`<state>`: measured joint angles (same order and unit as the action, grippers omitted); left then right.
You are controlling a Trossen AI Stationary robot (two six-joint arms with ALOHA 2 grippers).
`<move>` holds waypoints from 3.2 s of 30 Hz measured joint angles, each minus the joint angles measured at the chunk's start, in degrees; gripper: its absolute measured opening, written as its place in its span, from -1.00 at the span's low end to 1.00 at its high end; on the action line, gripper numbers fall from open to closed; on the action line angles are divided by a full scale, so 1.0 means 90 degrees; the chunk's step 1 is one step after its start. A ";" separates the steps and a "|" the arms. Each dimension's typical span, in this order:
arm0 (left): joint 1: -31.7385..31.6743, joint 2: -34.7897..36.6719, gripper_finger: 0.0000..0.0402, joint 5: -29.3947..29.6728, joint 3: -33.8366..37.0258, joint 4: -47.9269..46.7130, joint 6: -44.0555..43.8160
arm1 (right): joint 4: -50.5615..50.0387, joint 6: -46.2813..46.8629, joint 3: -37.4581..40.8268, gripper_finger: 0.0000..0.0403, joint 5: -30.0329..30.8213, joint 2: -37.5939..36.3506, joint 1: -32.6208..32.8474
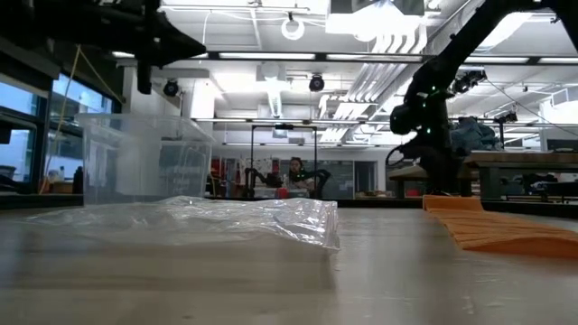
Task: Roll bandage
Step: Roll the orange bandage
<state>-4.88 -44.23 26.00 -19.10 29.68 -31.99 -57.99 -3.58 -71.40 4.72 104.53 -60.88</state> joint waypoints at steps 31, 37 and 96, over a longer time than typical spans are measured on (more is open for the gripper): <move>-0.0297 -0.0908 -1.00 -0.0107 -0.0394 0.0021 -0.0769 | 0.0636 -0.0609 0.0302 -0.76 -0.0056 0.0378 0.0023; -0.0299 -0.0908 -1.00 -0.0234 -0.0393 0.0275 -0.0930 | 0.0536 -0.0492 0.0207 -0.98 -0.0154 0.0336 0.0107; -0.0593 -0.0906 -1.00 -0.0855 -0.0919 -0.0417 -0.1323 | 0.0155 -0.0869 0.0000 0.10 -0.0543 0.0918 -0.0034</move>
<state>-10.22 -52.39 18.31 -27.38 25.93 -43.90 -56.60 -11.40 -71.39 -0.16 112.79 -61.19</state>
